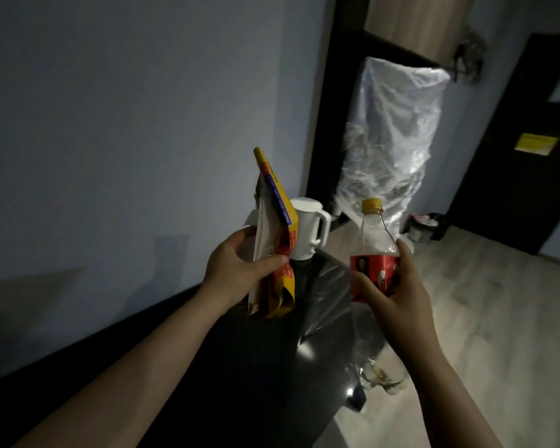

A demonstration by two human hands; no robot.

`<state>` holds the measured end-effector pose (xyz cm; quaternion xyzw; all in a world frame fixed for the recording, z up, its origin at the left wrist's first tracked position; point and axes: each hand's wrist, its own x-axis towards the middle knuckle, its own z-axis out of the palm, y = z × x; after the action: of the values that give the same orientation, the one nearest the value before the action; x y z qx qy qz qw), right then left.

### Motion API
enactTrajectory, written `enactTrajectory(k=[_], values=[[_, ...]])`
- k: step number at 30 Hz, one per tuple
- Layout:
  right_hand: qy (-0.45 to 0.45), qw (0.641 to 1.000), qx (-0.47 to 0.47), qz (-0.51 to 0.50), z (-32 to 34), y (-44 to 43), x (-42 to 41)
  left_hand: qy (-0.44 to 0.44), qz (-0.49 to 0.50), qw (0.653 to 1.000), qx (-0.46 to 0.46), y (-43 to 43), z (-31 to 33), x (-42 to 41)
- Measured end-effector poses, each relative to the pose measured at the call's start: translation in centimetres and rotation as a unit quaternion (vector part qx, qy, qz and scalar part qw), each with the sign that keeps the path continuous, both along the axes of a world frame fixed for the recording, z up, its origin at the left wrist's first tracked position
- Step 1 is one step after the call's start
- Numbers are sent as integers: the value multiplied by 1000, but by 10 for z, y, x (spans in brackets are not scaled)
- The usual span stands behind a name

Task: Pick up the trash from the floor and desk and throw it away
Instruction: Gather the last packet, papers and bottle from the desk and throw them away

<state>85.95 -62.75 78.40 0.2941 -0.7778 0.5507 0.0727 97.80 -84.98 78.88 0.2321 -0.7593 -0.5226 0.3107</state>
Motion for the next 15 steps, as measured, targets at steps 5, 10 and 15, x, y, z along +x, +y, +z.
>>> enactTrajectory(k=[5,10,15], values=[[17,999,-17,-37,15,76,-44,12,-54,998,8,69,16,-63],[40,996,-26,-72,31,147,-82,49,-106,993,25,136,26,-120],[48,992,-8,-116,39,204,-110,45,-168,984,28,191,29,-167]])
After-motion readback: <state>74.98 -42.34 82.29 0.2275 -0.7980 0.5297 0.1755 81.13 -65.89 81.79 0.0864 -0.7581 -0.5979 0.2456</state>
